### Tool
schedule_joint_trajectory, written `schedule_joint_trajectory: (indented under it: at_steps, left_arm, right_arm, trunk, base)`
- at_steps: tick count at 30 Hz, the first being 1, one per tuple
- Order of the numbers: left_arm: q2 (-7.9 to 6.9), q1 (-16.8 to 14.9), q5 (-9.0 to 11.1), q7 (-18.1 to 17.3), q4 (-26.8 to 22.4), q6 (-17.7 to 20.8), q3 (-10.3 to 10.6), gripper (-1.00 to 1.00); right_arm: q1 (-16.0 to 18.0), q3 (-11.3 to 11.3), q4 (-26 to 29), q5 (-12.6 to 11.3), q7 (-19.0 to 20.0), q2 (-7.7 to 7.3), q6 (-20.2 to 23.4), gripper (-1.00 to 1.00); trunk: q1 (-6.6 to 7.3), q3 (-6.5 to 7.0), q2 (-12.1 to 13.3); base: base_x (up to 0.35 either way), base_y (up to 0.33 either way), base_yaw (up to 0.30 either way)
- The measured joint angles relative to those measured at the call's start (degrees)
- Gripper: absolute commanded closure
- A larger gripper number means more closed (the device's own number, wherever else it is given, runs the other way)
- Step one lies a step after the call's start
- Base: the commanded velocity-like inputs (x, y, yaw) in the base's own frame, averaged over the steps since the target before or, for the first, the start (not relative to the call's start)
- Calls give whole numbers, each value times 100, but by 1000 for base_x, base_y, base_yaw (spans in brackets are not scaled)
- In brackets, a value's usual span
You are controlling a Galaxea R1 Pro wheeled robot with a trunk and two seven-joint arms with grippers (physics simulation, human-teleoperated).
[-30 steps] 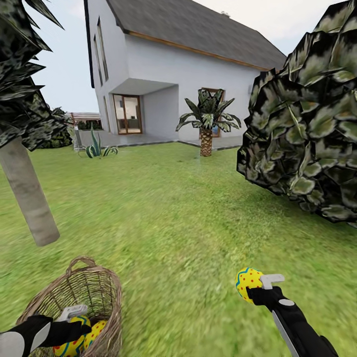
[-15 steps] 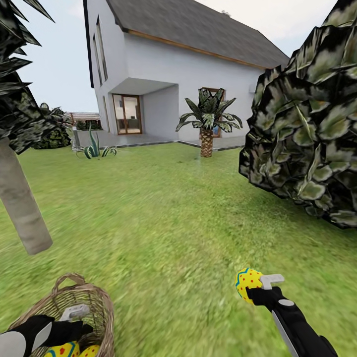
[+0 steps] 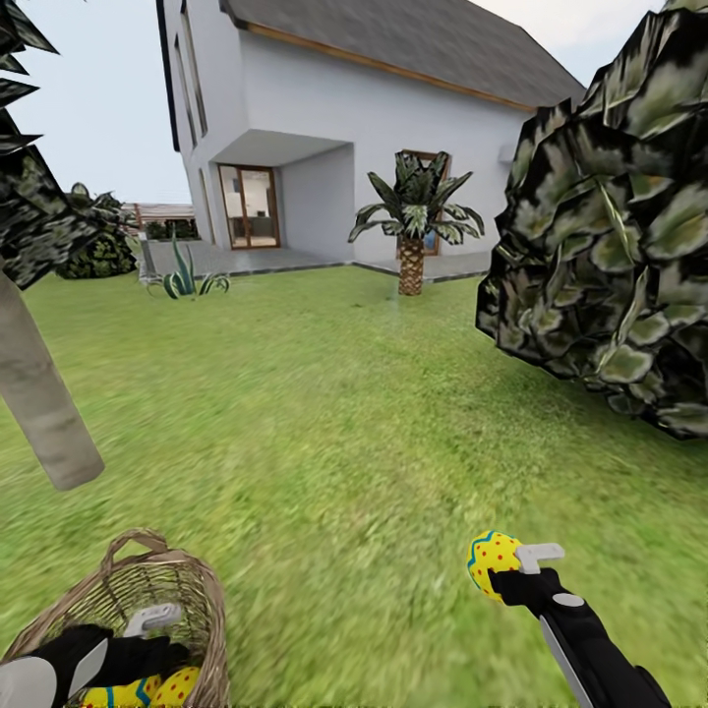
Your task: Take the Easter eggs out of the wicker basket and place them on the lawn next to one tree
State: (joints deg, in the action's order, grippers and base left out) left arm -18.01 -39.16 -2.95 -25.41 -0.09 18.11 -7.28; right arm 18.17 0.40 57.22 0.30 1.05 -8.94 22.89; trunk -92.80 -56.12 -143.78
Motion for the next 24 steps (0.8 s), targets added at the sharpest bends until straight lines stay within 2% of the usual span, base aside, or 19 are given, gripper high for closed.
schedule_joint_trajectory:
  at_steps: [5, 24]
  left_arm:
    - [43, 0, 0, 0, 1, 0, 0, -100]
    - [37, 0, 8, 0, -4, -10, -5, -100]
  right_arm:
    - [0, 5, 0, 0, 0, 0, 0, 100]
    - [0, 8, -9, 0, 0, 9, 0, 100]
  trunk:
    - [-13, -111, -7]
    - [-62, -532, -32]
  base:
    - [0, 0, 0]
    - [0, 0, 0]
